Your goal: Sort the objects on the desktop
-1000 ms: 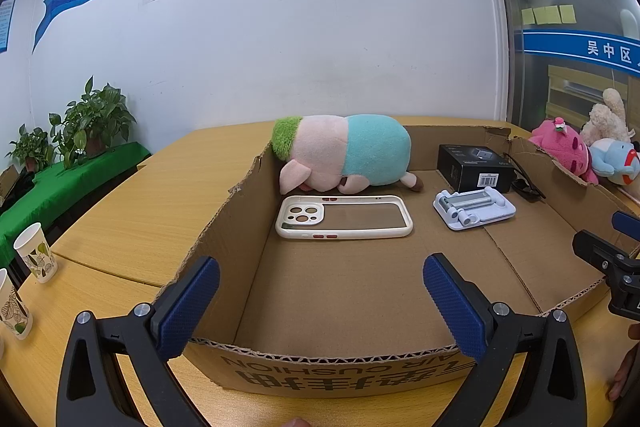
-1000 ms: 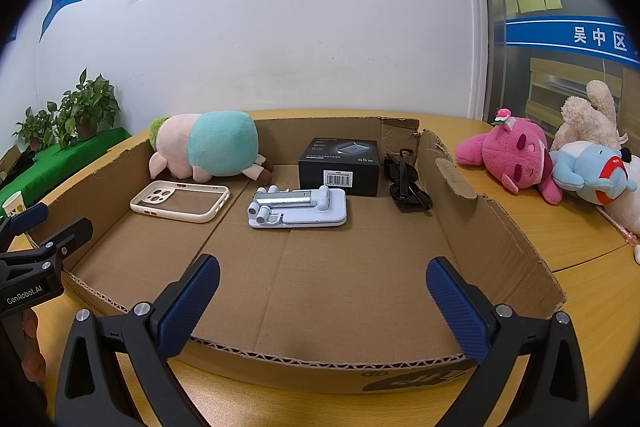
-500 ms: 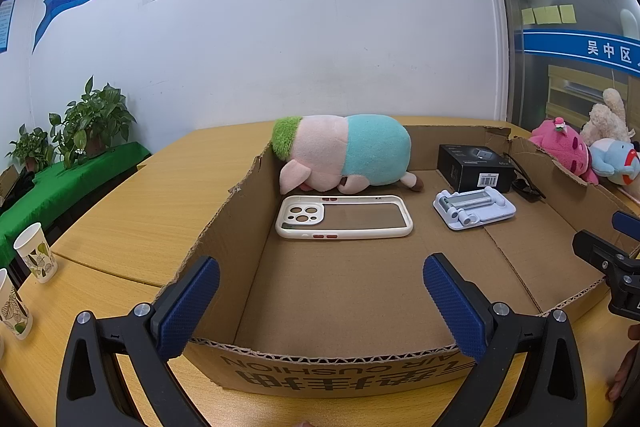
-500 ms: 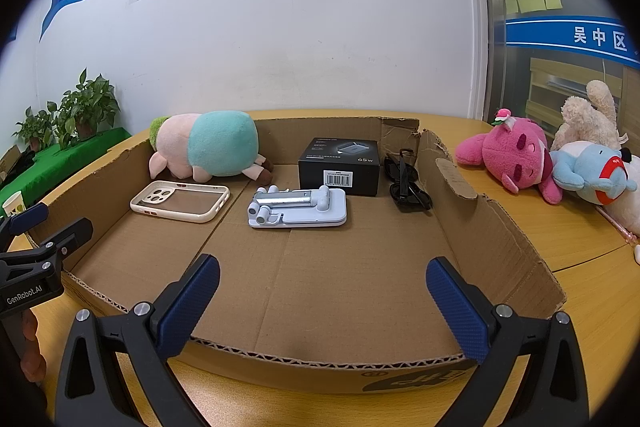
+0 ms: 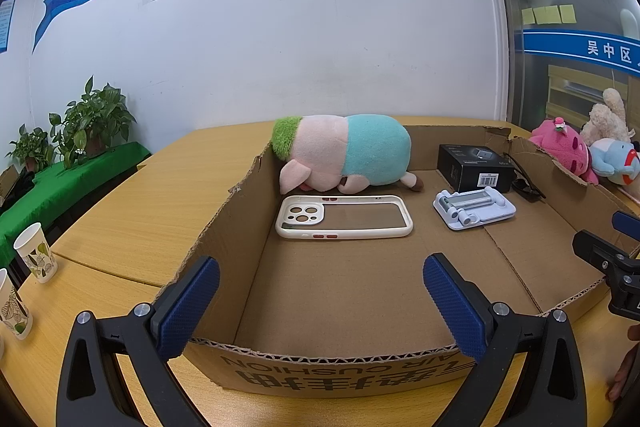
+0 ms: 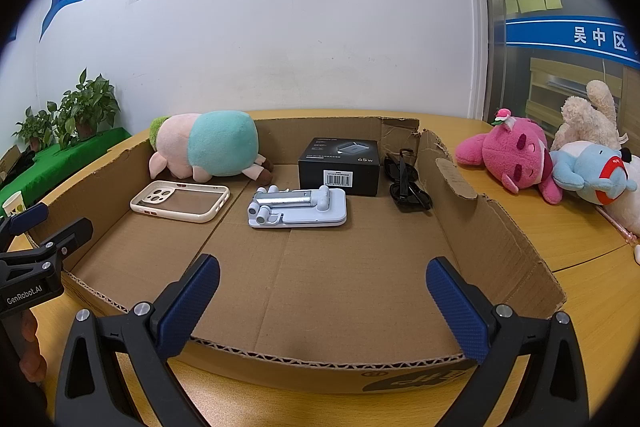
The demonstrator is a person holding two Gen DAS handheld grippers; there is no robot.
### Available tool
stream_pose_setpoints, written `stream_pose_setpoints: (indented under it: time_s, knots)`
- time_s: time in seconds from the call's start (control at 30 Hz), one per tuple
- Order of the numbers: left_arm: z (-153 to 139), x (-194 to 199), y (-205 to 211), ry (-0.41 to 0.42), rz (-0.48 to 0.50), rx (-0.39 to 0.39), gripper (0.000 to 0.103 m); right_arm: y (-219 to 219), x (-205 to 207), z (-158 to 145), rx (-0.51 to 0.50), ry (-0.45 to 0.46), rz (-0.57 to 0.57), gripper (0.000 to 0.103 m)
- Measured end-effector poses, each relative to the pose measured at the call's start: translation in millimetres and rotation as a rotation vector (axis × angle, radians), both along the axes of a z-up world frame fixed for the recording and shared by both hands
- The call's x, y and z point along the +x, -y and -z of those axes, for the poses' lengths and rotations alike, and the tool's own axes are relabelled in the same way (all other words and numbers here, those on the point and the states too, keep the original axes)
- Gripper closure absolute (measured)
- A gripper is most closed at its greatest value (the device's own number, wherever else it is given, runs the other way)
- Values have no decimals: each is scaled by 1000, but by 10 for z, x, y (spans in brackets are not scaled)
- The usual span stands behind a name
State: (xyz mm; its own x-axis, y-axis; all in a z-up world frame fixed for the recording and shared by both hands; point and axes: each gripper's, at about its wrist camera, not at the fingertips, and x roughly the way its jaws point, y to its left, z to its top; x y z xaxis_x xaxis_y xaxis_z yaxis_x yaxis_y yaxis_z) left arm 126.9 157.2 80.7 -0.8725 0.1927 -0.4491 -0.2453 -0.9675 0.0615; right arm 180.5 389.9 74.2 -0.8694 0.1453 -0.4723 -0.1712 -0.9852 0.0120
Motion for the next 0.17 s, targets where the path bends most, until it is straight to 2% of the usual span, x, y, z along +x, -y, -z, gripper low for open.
stream_pose_setpoints:
  time_s: [0.17]
  knots:
    - [4, -1, 3, 0, 0, 0, 0, 2, -1, -2, 0, 0, -1, 0]
